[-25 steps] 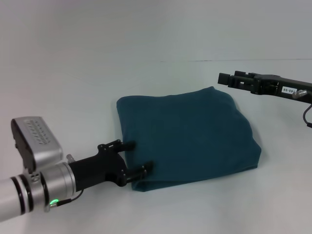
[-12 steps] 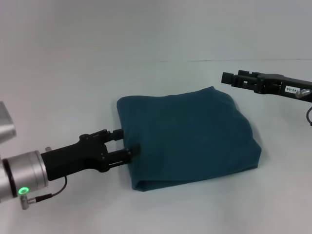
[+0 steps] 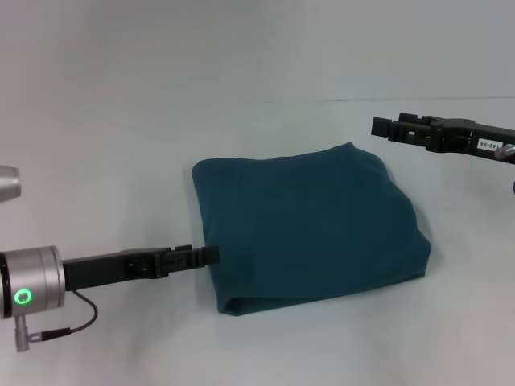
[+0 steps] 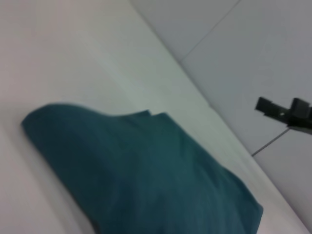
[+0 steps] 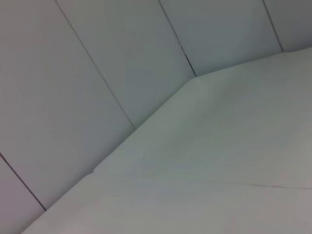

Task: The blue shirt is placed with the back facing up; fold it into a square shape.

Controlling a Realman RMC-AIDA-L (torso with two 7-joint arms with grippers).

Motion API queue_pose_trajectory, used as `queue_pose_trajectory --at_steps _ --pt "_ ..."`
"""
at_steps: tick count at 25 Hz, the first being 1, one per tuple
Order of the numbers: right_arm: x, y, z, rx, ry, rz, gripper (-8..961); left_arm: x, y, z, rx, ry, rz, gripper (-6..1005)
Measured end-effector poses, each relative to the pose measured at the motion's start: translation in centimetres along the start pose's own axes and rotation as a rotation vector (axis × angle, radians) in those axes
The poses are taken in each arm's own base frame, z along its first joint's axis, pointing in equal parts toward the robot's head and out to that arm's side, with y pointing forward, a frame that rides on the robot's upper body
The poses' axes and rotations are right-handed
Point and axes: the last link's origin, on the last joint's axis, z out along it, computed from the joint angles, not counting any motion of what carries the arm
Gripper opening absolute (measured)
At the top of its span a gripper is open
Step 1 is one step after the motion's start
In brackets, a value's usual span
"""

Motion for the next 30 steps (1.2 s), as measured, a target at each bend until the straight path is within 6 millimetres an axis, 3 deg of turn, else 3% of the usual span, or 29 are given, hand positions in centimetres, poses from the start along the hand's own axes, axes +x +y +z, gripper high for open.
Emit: queue_pose_trajectory --at_steps 14,30 --pt "-0.4 -0.1 -0.6 -0.009 0.006 -0.004 847 -0.8 0.1 1.4 0.02 -0.162 -0.171 771" --pt "-0.6 -0.4 -1.1 -0.007 0.004 -0.011 847 -1.5 0.3 3.2 0.026 -0.212 -0.196 772"
